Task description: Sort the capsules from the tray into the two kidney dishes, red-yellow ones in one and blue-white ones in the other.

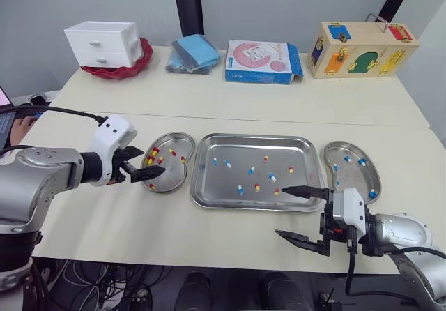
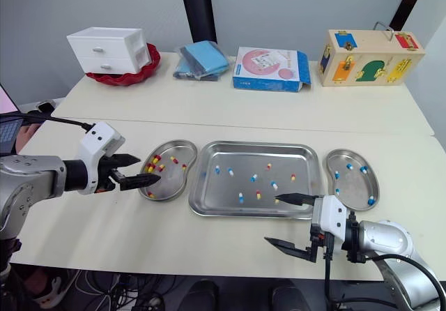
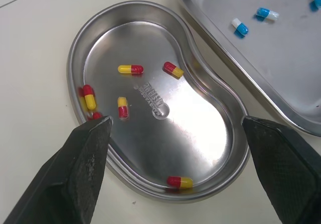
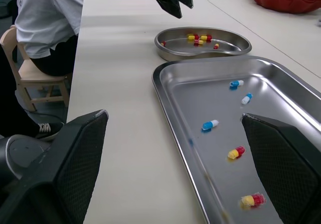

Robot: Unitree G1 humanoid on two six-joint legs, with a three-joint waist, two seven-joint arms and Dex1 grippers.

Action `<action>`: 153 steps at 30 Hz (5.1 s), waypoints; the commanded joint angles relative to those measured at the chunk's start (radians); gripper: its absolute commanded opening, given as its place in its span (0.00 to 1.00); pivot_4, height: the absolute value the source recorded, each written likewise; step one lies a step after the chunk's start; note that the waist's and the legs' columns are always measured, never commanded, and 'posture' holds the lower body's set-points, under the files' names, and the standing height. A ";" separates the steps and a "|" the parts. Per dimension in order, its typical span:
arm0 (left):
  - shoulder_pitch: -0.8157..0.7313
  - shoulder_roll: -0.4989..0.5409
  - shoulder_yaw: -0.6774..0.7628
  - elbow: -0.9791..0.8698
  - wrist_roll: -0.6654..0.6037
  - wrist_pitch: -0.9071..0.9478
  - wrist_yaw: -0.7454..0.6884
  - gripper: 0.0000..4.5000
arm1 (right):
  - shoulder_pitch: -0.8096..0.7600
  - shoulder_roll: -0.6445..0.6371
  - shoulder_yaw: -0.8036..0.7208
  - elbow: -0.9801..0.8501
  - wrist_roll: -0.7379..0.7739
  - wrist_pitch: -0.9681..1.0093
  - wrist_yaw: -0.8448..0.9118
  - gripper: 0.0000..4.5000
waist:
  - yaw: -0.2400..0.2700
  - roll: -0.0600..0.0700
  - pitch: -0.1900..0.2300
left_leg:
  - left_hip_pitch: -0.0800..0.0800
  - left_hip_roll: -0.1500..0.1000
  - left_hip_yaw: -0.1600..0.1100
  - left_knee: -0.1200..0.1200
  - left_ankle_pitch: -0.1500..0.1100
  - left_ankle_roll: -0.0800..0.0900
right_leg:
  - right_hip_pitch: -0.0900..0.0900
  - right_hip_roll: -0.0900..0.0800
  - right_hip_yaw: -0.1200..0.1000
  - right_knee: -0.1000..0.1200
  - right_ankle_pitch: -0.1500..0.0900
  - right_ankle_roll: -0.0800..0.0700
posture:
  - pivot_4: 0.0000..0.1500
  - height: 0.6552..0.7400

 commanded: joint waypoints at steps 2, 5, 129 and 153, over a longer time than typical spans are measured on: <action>0.047 -0.011 0.076 -0.051 -0.002 -0.074 0.014 0.95 | -0.020 -0.005 -0.019 0.004 0.000 -0.031 0.014 1.00 | 0.000 0.000 0.000 | 0.000 0.000 0.000 0.000 0.000 0.000 | 0.000 0.000 0.000 0.000 0.000 0.000 | 1.00 1.00; 0.111 -0.035 0.125 -0.077 0.018 -0.147 0.038 0.95 | -0.031 -0.007 -0.027 0.019 -0.003 -0.037 0.016 1.00 | 0.000 0.000 0.000 | 0.000 0.000 0.001 0.000 0.000 0.000 | 0.000 0.000 0.001 0.000 0.000 0.000 | 1.00 1.00; 0.755 -0.507 0.073 -0.274 -0.027 -0.875 0.025 0.98 | -0.232 -0.099 0.037 -0.205 0.093 0.484 -0.215 1.00 | 0.000 0.000 -0.001 | 0.007 0.000 0.005 -0.001 0.000 0.000 | 0.007 0.000 0.005 -0.007 0.001 0.001 | 1.00 1.00; 0.700 -0.494 0.035 -0.308 -0.027 -0.825 0.094 1.00 | -0.991 0.392 0.582 0.661 -0.377 0.337 -0.159 0.73 | -0.011 0.002 0.000 | -0.002 0.001 0.002 -0.001 0.000 0.000 | -0.005 -0.001 0.001 -0.001 0.001 0.000 | 1.00 1.00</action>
